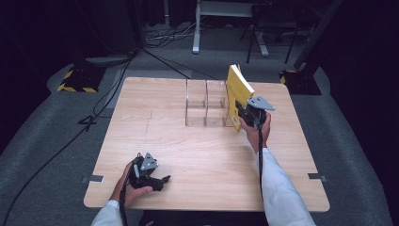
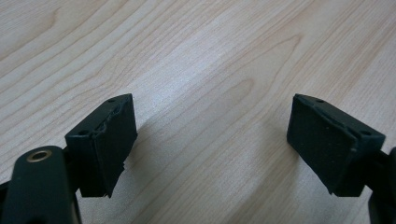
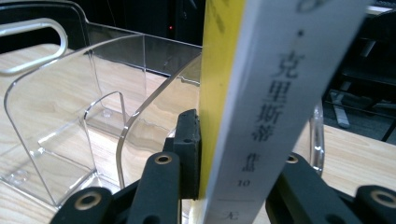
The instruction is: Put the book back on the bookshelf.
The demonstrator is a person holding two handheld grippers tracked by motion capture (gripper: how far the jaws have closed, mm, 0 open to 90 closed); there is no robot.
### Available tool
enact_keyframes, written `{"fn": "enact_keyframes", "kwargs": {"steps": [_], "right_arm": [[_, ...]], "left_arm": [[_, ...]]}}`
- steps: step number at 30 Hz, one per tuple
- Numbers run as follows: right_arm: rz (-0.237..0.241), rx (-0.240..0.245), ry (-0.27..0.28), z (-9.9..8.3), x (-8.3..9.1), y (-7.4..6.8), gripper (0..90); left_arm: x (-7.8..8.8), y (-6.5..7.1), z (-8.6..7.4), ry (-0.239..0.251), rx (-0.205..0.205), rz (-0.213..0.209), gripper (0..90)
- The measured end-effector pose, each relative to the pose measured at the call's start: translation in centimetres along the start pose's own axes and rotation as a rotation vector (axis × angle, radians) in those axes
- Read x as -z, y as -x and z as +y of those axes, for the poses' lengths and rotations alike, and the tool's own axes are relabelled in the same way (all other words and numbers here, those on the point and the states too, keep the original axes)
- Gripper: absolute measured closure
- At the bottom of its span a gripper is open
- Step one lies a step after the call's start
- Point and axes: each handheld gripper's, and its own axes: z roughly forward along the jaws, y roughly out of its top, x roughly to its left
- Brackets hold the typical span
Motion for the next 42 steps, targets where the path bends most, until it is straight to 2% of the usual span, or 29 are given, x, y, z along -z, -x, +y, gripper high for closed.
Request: {"fn": "enact_keyframes", "kwargs": {"steps": [9, 15, 22, 26, 31, 33, 42], "right_arm": [[0.013, 0.014, -0.003, 0.7, 1.0, 0.1, 71.0], [0.017, 0.044, -0.009, 1.0, 1.7, 0.2, 71.1], [0.026, 0.047, -0.017, 1.2, 2.0, 0.5, 70.9], [0.031, 0.066, -0.029, 1.6, 2.2, 0.6, 70.1], [0.056, 0.067, -0.035, 2.1, 2.6, 0.9, 68.3], [0.071, 0.082, -0.039, 2.4, 3.0, 1.0, 67.6], [0.097, 0.104, -0.056, 2.9, 3.8, 1.2, 63.1]], "left_arm": [[0.0, 0.0, 0.0, 0.000, 0.000, 0.000, 16.5], [0.0, 0.0, 0.0, 0.000, 0.000, 0.000, 16.5], [0.0, 0.0, 0.0, -0.001, 0.001, 0.000, 16.5], [0.0, 0.0, 0.0, -0.001, 0.001, 0.000, 16.4], [0.0, 0.0, 0.0, 0.000, 0.000, 0.000, 16.4], [0.0, 0.0, 0.0, -0.001, 0.000, 0.000, 16.4], [0.0, 0.0, 0.0, -0.001, 0.000, 0.000, 16.4]]}}
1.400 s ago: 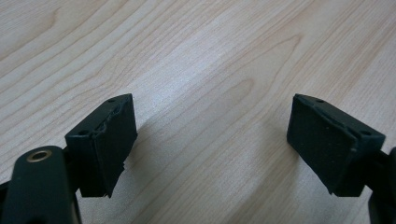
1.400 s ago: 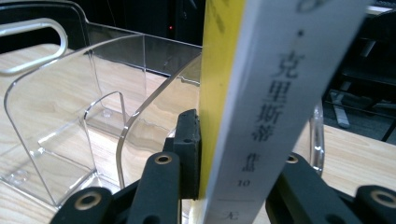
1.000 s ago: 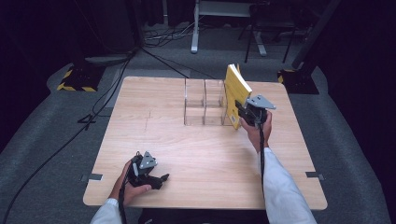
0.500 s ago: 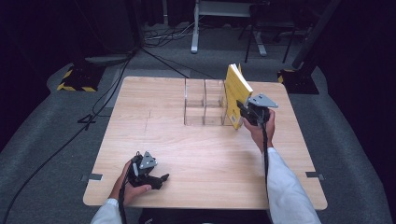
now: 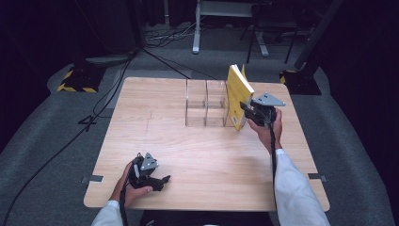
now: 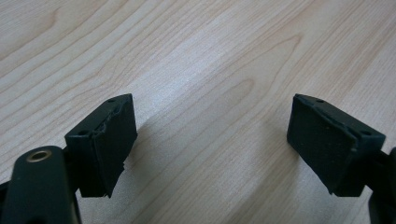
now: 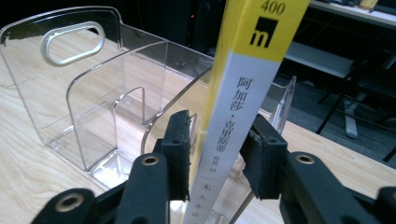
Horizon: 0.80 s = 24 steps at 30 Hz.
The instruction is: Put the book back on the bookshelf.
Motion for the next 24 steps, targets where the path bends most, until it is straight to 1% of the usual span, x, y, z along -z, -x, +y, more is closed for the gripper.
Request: {"fn": "enact_keyframes", "kwargs": {"steps": [3, 6, 8, 11, 14, 17, 24], "right_arm": [[0.018, 0.005, -0.010, 0.1, 0.2, 0.1, 59.7], [0.043, -0.003, -0.022, 0.1, 0.3, 0.2, 56.4], [0.049, -0.002, -0.028, 0.1, 0.5, 0.2, 54.9], [0.048, 0.021, -0.030, 0.4, 0.9, 0.2, 52.2], [0.054, 0.026, -0.034, 0.5, 1.4, 0.3, 50.4], [0.065, 0.046, -0.040, 0.7, 1.8, 0.4, 48.2], [0.099, 0.068, -0.066, 0.6, 2.6, 0.6, 45.5]], "left_arm": [[0.0, 0.0, 0.0, 0.000, 0.000, 0.000, 16.4], [0.0, 0.0, 0.0, 0.000, 0.000, 0.000, 16.4], [0.0, 0.0, 0.0, 0.000, 0.000, 0.000, 16.4], [0.0, 0.0, 0.0, 0.000, 0.001, 0.000, 16.4], [0.0, 0.0, 0.0, -0.001, 0.001, 0.000, 16.4], [0.0, 0.0, 0.0, 0.000, 0.001, 0.000, 16.4], [0.0, 0.0, 0.0, 0.000, 0.001, -0.001, 16.4]]}}
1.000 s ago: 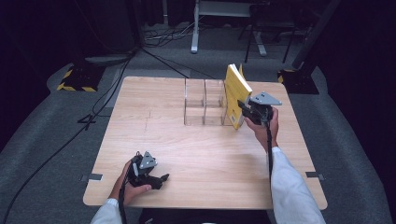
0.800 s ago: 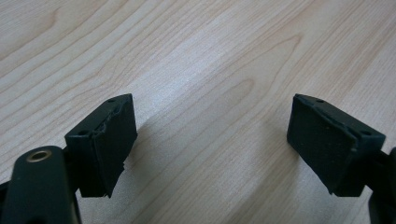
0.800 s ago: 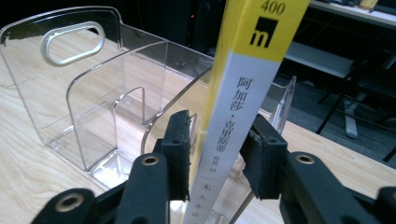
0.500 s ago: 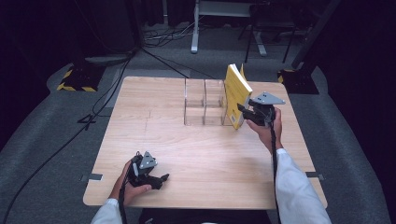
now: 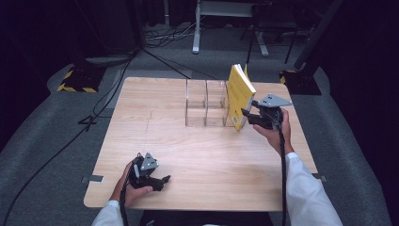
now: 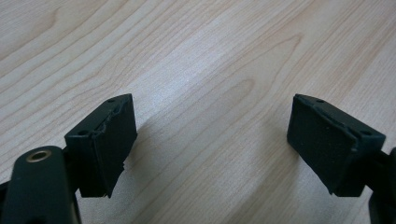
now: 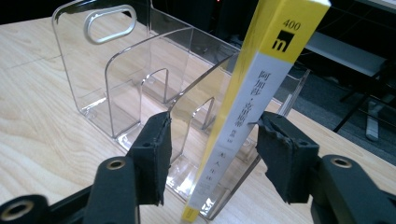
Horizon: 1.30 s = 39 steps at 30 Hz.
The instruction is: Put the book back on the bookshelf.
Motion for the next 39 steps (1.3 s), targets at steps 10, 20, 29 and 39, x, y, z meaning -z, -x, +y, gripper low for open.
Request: {"fn": "enact_keyframes", "kwargs": {"steps": [10, 20, 29, 39], "right_arm": [[0.039, 0.019, -0.036, -0.4, 1.2, 0.1, 42.2], [0.070, 0.062, -0.057, -0.9, 2.4, -0.5, 37.6], [0.081, 0.124, -0.074, -2.1, 3.3, -1.5, 31.5], [0.087, 0.165, -0.114, -3.3, 4.3, -2.1, 26.8]], "left_arm": [[0.0, 0.0, 0.0, 0.000, 0.000, 0.000, 16.3], [0.0, 0.0, 0.0, 0.000, 0.000, 0.000, 16.3], [0.0, 0.0, 0.0, 0.000, 0.000, 0.000, 16.3], [0.0, 0.0, 0.0, 0.000, 0.000, 0.000, 16.3]]}}
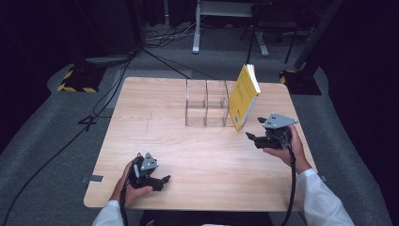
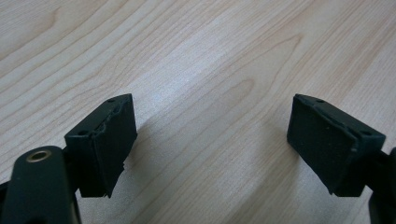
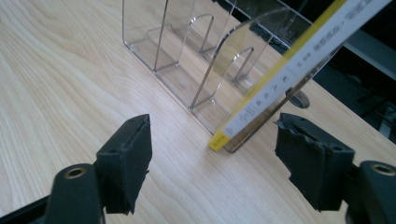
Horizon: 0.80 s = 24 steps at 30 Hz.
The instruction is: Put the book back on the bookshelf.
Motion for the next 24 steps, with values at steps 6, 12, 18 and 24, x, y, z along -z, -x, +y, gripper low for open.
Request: {"fn": "enact_keyframes", "kwargs": {"steps": [6, 12, 18, 24], "right_arm": [[-0.008, 0.019, -0.036, -1.0, 0.0, -0.4, 26.8], [0.012, 0.044, -0.076, -2.3, 0.1, -0.9, 27.1], [0.007, 0.050, -0.115, -3.6, 0.2, -1.3, 27.0], [0.007, 0.028, -0.117, -4.7, 0.4, -1.3, 26.8]], "left_arm": [[0.0, 0.0, 0.0, 0.000, 0.000, 0.000, 16.4], [0.0, 0.0, 0.0, 0.000, 0.000, 0.000, 16.4], [0.0, 0.0, 0.0, 0.000, 0.000, 0.000, 16.3], [0.0, 0.0, 0.0, 0.000, 0.000, 0.000, 16.4]]}}
